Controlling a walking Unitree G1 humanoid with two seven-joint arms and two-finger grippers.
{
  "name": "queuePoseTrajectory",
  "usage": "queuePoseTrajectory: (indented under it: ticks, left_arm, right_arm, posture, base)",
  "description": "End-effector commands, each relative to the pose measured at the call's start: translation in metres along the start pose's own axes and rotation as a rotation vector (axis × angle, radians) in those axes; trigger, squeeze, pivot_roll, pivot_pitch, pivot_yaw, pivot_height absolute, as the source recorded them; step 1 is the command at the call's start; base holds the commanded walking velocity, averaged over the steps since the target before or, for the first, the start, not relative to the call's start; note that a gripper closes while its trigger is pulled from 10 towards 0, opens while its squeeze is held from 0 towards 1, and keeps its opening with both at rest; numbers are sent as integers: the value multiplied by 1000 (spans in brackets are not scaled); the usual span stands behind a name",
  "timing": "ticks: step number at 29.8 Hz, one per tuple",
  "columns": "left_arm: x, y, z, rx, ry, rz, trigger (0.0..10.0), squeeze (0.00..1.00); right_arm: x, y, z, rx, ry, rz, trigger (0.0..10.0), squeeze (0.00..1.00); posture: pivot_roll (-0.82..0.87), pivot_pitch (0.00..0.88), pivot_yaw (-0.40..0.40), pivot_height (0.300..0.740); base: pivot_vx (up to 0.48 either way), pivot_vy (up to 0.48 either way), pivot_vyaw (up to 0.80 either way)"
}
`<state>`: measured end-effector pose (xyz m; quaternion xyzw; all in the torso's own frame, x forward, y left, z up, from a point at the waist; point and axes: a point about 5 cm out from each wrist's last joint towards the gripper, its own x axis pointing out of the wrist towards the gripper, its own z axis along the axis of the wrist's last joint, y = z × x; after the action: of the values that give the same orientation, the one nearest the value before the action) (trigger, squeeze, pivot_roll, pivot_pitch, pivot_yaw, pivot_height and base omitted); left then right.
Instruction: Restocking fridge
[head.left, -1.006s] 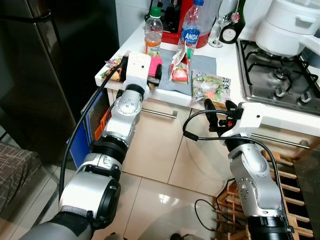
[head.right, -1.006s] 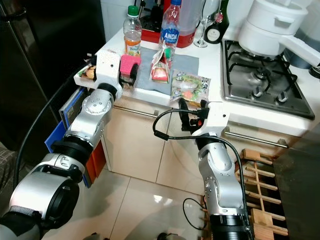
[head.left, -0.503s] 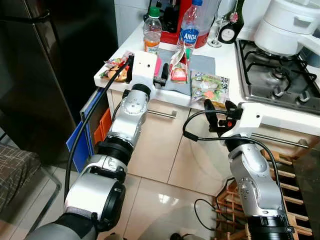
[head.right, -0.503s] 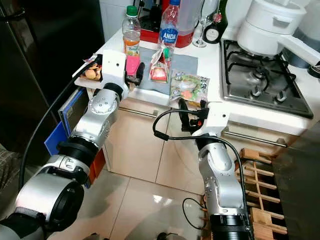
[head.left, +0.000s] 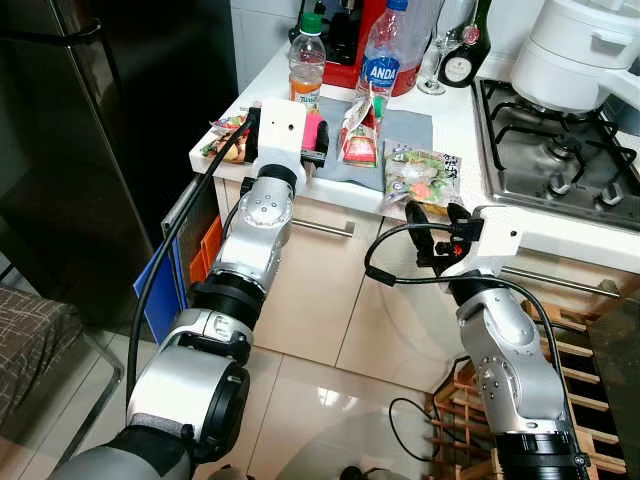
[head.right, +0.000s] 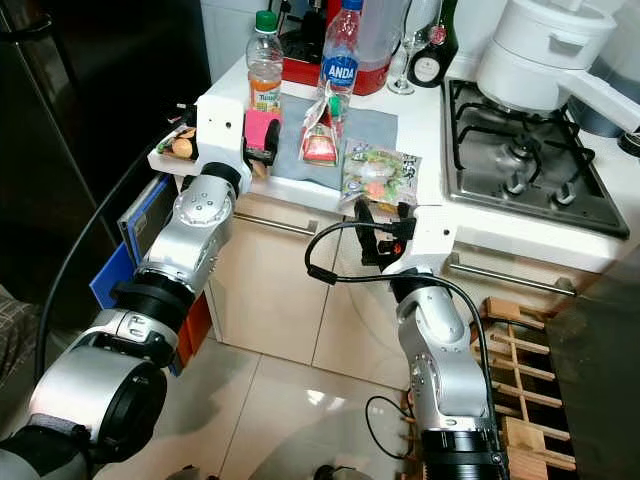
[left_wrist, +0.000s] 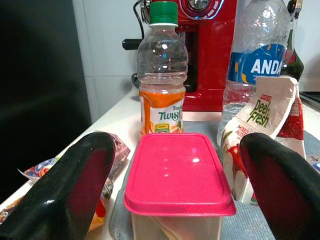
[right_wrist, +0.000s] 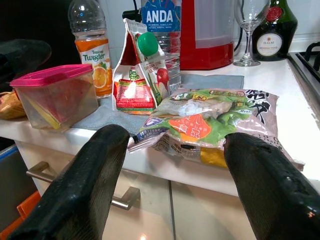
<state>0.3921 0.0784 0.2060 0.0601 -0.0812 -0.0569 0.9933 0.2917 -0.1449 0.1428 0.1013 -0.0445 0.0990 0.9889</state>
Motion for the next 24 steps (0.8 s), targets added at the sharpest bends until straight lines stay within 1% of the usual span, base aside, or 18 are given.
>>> queuePoseTrajectory:
  ticks: [1,4,12,15,19,24]
  left_arm:
    - [-1,-3,-6,-20,35,1,10000,0]
    - [-1,-3,-9,-39,58,6,10000,0]
    - [-1,-3,-10,-35,68,15,10000,0]
    - [-1,-1,-9,-19,67,31,10000,0]
    - [0,1,-2,27,13,46,10000,0]
    - [0,1,5,49,-25,56,10000,0]
  right_arm:
    - [-2,-1,1,6,-1,6,10000,0]
    - [-2,-1,1,6,2,6,10000,0]
    - [-3,-1,0,8,8,6,10000,0]
    - [-3,-1,-1,9,11,7,10000,0]
    - [-3,-1,-1,9,14,6,10000,0]
    - [-3,-2,-1,7,16,6,10000,0]
  posture:
    - [-90,0,-67,740]
    - [-90,0,-67,740]
    - [-94,0,-66,740]
    - [-93,0,-67,740]
    - [-93,0,-67,740]
    - [-93,0,-68,740]
  base:
    - [0,0,0]
    - [0,0,0]
    - [0,0,0]
    - [0,0,0]
    - [0,0,0]
    - [0,0,0]
